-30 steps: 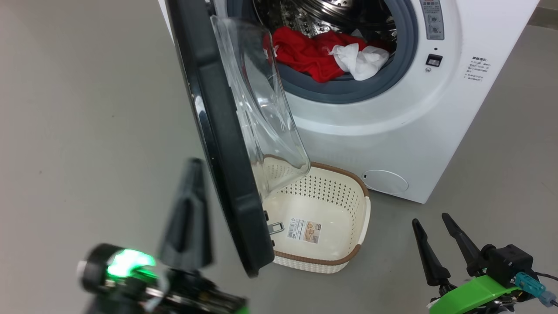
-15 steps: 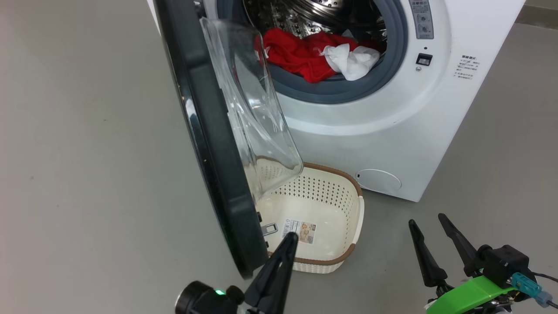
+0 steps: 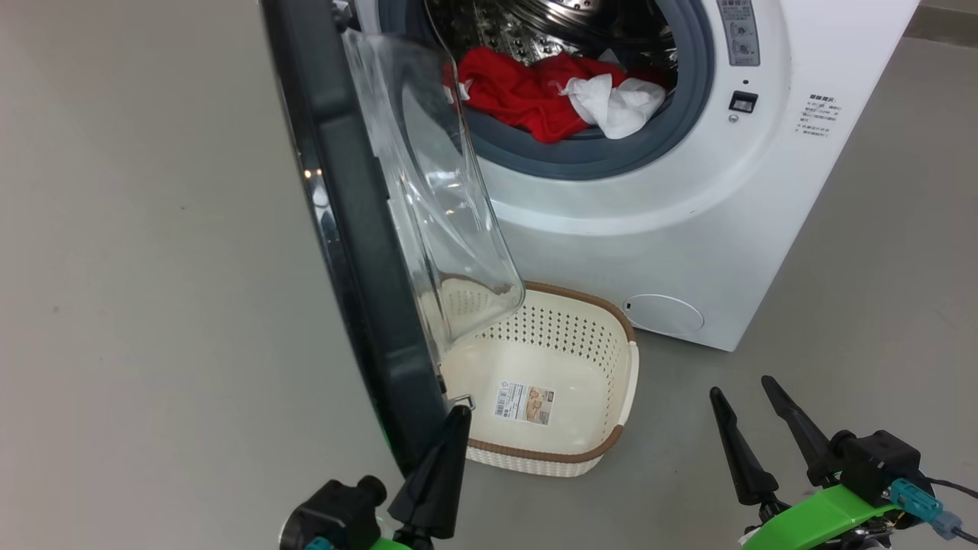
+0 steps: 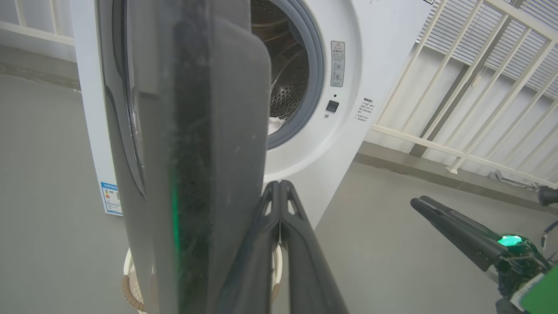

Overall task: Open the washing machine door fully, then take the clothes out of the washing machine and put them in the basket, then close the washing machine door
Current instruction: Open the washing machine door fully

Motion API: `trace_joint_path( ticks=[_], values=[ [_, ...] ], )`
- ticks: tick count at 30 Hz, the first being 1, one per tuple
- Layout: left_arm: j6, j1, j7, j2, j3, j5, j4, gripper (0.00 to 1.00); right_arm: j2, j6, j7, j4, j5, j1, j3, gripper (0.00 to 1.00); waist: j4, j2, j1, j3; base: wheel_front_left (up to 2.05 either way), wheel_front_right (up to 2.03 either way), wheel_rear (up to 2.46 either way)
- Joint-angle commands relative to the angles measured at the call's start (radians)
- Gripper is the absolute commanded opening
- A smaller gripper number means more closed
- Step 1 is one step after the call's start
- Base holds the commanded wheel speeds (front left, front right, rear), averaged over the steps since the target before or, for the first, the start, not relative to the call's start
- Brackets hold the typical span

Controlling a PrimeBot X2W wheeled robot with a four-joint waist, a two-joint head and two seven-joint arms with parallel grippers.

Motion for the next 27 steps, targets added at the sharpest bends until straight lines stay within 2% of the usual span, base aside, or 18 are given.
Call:
trace_joint_path(
  ticks=[1,15,27],
  values=[
    [0.011,-0.033,-0.005,0.006,0.057,-0.004,-0.014,0.0,-0.004,0.007,-0.007,-0.024,-0.017,-0.022,0.025,1.0,0.001,-0.0001,0.0,0.002,0.0,0.0,0.0],
    [0.029,0.034,-0.005,0.006,0.226,0.048,-0.026,0.0,-0.003,0.007,-0.007,-0.029,-0.017,-0.02,0.024,1.0,0.018,-0.0001,0.0,0.012,0.0,0.0,0.0],
    [0.045,0.041,-0.005,0.006,0.464,0.101,-0.042,0.0,-0.011,0.007,-0.007,-0.032,-0.017,-0.033,0.025,1.0,0.016,-0.0001,0.0,0.042,0.0,0.0,0.0]
  ],
)
